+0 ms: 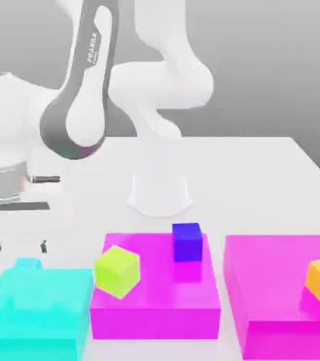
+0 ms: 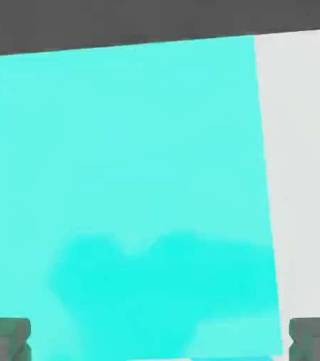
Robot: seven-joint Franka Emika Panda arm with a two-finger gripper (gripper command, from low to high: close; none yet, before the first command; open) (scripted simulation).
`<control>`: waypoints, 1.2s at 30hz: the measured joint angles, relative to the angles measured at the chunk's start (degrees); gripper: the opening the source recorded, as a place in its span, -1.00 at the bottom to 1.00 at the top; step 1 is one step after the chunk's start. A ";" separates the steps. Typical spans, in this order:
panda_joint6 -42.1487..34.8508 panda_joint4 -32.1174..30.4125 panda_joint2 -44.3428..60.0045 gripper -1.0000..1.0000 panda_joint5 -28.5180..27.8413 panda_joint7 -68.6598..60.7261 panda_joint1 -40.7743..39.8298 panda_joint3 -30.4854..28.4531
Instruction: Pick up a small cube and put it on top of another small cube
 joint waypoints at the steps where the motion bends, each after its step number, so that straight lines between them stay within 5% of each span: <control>1: 1.03 -0.23 1.44 0.00 0.44 -1.07 -0.70 0.13; 10: 8.99 2.79 13.36 0.00 15.48 -13.28 -12.79 14.75; 11: 9.54 3.02 14.17 -1.00 16.51 -14.07 -13.83 16.01; 18: 9.39 3.00 14.09 -1.00 16.37 -13.95 -13.79 15.95; 27: 2.30 -0.44 2.87 -1.00 -0.11 -1.44 -4.10 2.77; 36: -13.69 -5.39 -8.43 -1.00 -7.26 -4.04 3.81 7.38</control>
